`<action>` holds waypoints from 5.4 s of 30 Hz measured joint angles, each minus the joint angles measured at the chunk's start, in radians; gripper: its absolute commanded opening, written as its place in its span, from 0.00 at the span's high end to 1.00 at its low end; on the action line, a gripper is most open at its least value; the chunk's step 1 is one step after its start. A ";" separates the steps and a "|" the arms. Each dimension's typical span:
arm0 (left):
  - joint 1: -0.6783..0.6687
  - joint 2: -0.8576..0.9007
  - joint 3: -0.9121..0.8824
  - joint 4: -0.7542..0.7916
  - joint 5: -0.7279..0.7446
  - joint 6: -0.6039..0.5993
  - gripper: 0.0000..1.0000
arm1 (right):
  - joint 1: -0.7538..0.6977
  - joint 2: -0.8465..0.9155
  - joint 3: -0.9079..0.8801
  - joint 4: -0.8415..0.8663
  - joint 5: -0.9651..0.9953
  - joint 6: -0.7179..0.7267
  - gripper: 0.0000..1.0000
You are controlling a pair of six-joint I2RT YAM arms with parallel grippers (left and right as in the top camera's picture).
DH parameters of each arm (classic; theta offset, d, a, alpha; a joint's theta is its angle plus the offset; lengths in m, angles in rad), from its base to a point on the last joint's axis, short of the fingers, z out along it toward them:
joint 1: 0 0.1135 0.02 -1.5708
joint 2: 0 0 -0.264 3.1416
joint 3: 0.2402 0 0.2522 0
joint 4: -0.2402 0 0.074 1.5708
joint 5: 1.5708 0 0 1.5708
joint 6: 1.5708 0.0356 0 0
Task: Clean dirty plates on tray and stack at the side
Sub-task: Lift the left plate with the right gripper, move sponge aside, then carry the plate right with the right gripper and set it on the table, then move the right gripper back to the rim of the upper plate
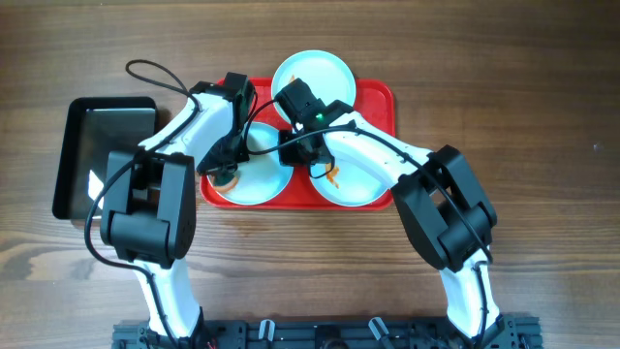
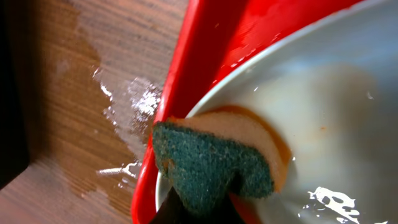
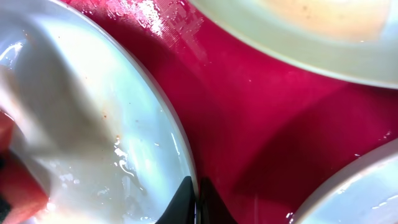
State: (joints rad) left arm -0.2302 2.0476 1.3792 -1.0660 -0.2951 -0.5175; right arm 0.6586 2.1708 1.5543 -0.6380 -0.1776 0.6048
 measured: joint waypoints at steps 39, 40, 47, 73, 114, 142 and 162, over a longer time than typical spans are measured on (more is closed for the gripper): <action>0.081 -0.394 -0.017 -0.075 0.264 0.072 0.96 | 0.257 -0.307 0.171 -0.290 1.114 -0.256 0.96; 0.081 -0.394 -0.017 -0.075 0.264 0.072 0.96 | 0.262 -0.296 0.171 -0.290 1.136 -0.259 0.96; 0.081 -0.394 -0.017 -0.075 0.263 0.072 0.96 | 0.301 -0.203 0.171 -0.293 1.313 -0.276 0.96; 0.081 -0.394 -0.104 0.012 0.263 0.072 0.96 | 0.314 -0.169 0.171 -0.312 1.288 -0.216 0.96; 0.081 -0.394 -0.111 0.031 0.263 0.072 0.96 | -0.779 -0.381 0.163 -0.449 -0.107 -0.278 0.96; 0.081 -0.394 -0.113 0.089 0.309 0.072 0.96 | -0.887 -0.381 -0.224 0.060 -0.466 -0.332 0.33; 0.081 -0.388 -0.113 0.099 0.347 0.075 0.96 | -0.340 -0.098 -0.224 0.495 0.081 -0.089 0.33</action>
State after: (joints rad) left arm -0.1493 1.6592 1.2667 -0.9672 0.0517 -0.4423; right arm 0.3191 2.0731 1.3300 -0.1432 -0.0963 0.5156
